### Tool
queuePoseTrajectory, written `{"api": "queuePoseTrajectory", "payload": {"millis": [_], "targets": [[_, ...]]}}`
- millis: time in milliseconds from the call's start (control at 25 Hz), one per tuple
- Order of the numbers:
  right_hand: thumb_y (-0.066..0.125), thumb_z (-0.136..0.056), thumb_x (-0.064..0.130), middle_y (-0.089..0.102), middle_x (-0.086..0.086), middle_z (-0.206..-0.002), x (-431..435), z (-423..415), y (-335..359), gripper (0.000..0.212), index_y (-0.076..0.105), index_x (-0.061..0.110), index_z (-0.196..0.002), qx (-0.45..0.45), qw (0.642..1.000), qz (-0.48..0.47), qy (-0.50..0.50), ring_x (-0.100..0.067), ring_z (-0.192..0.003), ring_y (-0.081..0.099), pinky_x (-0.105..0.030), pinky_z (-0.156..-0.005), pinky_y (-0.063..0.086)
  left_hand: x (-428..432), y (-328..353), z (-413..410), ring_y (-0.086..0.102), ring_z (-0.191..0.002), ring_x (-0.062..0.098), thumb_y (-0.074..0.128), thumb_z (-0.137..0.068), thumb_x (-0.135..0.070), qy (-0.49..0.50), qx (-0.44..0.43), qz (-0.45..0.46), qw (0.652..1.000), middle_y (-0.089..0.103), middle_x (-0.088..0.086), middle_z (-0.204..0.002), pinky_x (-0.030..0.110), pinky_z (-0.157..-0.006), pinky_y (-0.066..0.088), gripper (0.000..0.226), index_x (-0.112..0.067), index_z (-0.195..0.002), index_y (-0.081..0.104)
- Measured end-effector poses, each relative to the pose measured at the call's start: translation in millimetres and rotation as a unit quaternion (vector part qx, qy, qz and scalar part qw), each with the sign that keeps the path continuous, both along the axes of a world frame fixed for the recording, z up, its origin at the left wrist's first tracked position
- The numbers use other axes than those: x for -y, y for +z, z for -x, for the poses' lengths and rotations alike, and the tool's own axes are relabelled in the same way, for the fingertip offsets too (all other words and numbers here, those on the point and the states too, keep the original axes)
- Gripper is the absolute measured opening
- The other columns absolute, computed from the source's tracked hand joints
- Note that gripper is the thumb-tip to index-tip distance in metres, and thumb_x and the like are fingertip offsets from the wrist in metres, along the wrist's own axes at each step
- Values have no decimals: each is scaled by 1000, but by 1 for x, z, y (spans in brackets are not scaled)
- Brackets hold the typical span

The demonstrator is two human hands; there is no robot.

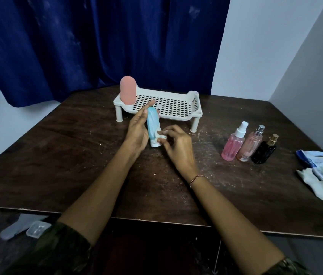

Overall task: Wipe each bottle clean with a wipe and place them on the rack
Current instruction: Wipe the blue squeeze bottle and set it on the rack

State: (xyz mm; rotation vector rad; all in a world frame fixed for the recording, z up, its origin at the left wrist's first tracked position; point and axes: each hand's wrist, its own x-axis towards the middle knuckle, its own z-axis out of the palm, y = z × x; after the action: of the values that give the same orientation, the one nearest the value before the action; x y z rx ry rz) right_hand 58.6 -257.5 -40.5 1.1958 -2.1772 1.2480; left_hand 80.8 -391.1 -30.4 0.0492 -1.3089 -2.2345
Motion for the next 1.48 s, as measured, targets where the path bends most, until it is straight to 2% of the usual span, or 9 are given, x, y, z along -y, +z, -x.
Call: {"api": "queuePoseTrajectory", "payload": {"millis": [80, 200, 560, 720, 840, 1000, 1240, 1360, 1480], "targets": [[65, -81, 3, 62, -9, -95, 2, -4, -1, 14, 69, 2, -95, -67, 996, -46, 29, -21, -87, 59, -30, -80, 50, 2, -2, 1, 51, -104, 18, 33, -101, -17, -2, 0, -2, 1000, 42, 23, -139, 24, -87, 48, 30, -17, -121, 55], [62, -82, 1, 61, -11, -95, 6, -11, -2, 11, 67, -1, -91, -135, 983, -103, 64, -25, -87, 56, -30, -80, 45, 3, -3, 2, 49, -107, 19, 36, -101, -18, -5, 1, 1, 1000, 48, 15, -128, 23, -85, 49, 28, -20, -118, 58], [62, -83, 5, 60, -11, -94, 2, -6, 1, 17, 65, -3, -97, -113, 992, -57, -11, -26, -84, 57, -36, -77, 51, 1, 0, 1, 46, -110, 20, 35, -101, -14, -7, -13, -4, 1000, 35, 28, -144, 27, -92, 45, 28, -15, -119, 56], [62, -83, 5, 58, -12, -94, 4, -11, 1, 14, 66, -2, -95, -176, 976, -118, 44, -25, -84, 52, -32, -76, 46, -1, 1, -1, 50, -98, 13, 36, -101, -16, -7, -4, 3, 1000, 51, 13, -126, 20, -83, 49, 29, -14, -123, 55], [63, -83, 4, 58, -13, -93, 4, -9, 2, 14, 65, -4, -94, -161, 982, -95, 32, -26, -83, 53, -30, -77, 45, -3, 3, -2, 51, -96, 10, 34, -101, -15, -10, -8, 12, 1000, 55, 5, -120, 19, -82, 49, 29, -13, -123, 53], [61, -84, 5, 56, -12, -93, -1, -7, 4, 18, 64, -4, -99, -126, 991, -50, -7, -24, -85, 54, -29, -79, 47, -6, 3, -1, 50, -105, 14, 31, -101, -10, -2, -14, 11, 1000, 54, -2, -123, 24, -94, 45, 29, -10, -123, 51], [55, -87, 7, 54, -16, -96, 3, -12, 2, 17, 62, -5, -97, -182, 974, -128, 44, -25, -87, 48, -34, -79, 46, -6, 4, -2, 55, -97, 9, 33, -101, -13, -2, -3, 35, 999, 52, 6, -130, 21, -88, 47, 31, -9, -126, 51], [58, -86, 3, 54, -15, -97, 0, -8, 4, 17, 62, -5, -100, -152, 984, -92, 3, -24, -89, 49, -32, -79, 47, -5, 2, -1, 55, -100, 9, 30, -102, -12, -6, -3, 46, 999, 44, 17, -142, 21, -89, 47, 32, -7, -126, 50], [57, -87, 4, 54, -15, -97, -2, -8, 6, 19, 62, -6, -103, -148, 986, -73, -14, -25, -89, 50, -32, -78, 47, -5, 1, -1, 56, -100, 10, 28, -102, -11, -16, -13, 61, 998, 38, 23, -144, 23, -91, 46, 32, -8, -125, 50]]}}
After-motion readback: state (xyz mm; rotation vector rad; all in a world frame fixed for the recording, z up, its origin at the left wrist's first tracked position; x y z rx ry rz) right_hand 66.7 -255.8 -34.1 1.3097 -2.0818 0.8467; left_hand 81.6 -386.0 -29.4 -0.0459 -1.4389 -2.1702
